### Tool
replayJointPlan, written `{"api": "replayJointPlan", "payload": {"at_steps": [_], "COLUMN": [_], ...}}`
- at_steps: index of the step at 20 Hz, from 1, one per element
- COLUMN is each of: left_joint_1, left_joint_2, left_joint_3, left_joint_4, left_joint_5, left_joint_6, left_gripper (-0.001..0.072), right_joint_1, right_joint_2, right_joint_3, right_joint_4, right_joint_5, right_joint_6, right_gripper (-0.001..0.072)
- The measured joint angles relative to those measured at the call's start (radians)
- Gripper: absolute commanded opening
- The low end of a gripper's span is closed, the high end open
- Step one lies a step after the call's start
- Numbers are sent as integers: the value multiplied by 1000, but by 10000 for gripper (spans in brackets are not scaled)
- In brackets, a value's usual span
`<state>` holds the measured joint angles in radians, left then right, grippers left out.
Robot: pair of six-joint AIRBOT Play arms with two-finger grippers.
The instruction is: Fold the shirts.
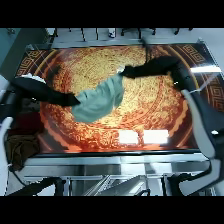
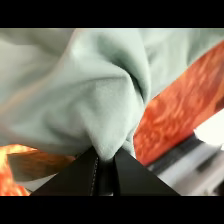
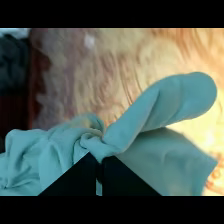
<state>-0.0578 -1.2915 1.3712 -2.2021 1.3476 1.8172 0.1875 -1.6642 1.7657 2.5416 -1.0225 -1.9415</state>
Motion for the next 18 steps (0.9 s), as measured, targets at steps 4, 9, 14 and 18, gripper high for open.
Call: {"api": "replayJointPlan", "payload": {"at_steps": [4,9,14,18], "left_joint_1": [-2,-103,-174,-190], "left_joint_2": [172,330,367,269], "left_joint_3": [331,564,430,113], "left_joint_4": [-2,3,82,76], "left_joint_5": [-57,-159,-187,-223], "left_joint_6": [-55,-82,-119,-133], "left_gripper": [26,26,26,26], "right_joint_1": [-28,-36,-38,-38], "right_joint_2": [319,642,713,645], "right_joint_3": [113,149,70,-190], "right_joint_4": [-1,-127,-346,-396], "right_joint_5": [-2,-10,-127,-164], "right_joint_6": [-95,-176,-110,-85], "right_gripper": [21,22,22,22]}}
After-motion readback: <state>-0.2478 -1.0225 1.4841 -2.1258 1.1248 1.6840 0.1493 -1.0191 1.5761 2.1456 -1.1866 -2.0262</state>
